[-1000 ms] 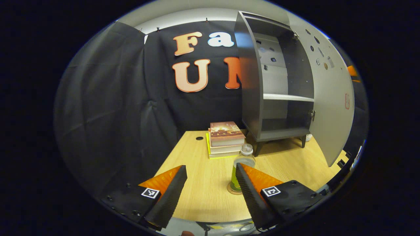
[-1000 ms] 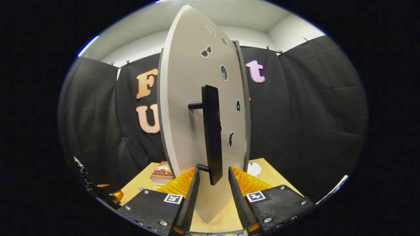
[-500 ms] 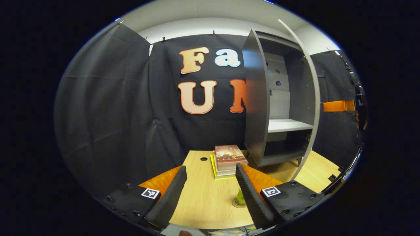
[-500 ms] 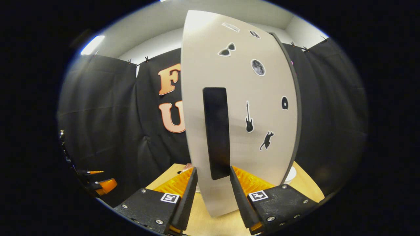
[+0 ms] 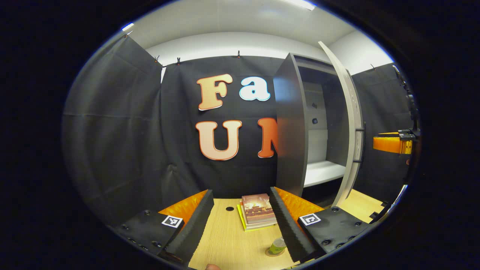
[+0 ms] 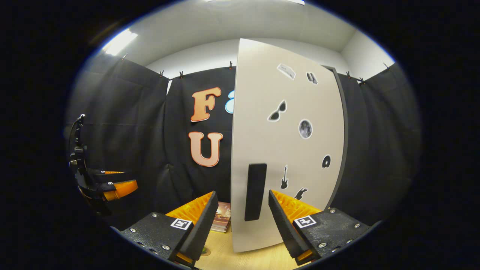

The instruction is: Open the cabinet door with the right hand, grasp the bottle in the cabinet with the left hand and place it on the coaster, then close the cabinet door with the right hand.

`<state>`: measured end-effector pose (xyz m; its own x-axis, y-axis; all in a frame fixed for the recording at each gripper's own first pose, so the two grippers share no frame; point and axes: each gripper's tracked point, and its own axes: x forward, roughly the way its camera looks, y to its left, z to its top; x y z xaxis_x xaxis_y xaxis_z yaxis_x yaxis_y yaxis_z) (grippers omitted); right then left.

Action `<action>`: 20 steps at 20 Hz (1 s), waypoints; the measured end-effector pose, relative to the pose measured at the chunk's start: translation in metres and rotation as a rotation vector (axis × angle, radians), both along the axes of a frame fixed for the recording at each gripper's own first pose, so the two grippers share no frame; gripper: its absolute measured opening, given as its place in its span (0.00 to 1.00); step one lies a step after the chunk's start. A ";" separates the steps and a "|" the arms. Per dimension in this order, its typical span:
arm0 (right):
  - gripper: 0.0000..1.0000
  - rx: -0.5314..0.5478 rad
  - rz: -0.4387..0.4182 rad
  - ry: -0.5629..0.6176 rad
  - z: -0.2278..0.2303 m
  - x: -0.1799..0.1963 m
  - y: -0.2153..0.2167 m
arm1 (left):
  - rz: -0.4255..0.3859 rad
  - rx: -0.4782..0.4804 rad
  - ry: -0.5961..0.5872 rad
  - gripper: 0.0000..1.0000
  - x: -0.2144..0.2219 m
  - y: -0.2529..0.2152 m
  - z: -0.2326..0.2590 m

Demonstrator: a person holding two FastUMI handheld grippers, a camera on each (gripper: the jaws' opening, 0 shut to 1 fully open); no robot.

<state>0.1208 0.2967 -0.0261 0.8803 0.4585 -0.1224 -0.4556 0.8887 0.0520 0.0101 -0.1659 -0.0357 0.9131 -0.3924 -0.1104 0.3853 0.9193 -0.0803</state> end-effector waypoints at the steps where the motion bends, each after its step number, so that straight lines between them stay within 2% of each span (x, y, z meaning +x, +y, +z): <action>1: 0.84 -0.001 -0.013 -0.016 0.010 -0.001 -0.005 | -0.010 -0.011 -0.018 0.97 0.005 -0.004 0.013; 7: 0.86 0.027 -0.088 -0.064 0.058 -0.010 -0.044 | -0.030 -0.065 -0.105 0.98 0.027 -0.006 0.079; 12: 0.89 0.018 -0.167 -0.080 0.079 -0.005 -0.085 | 0.006 -0.057 -0.142 0.98 0.050 0.007 0.114; 13: 0.89 0.018 -0.178 -0.086 0.083 -0.004 -0.094 | 0.010 -0.060 -0.145 0.95 0.053 0.008 0.119; 14: 0.94 0.015 -0.192 -0.093 0.089 -0.003 -0.102 | 0.015 -0.065 -0.143 0.99 0.056 0.008 0.122; 15: 0.89 0.008 -0.206 -0.102 0.093 -0.002 -0.112 | 0.019 -0.069 -0.141 0.98 0.058 0.008 0.125; 20: 0.90 -0.011 -0.244 -0.122 0.099 0.013 -0.159 | 0.055 -0.055 -0.163 0.97 0.067 0.001 0.145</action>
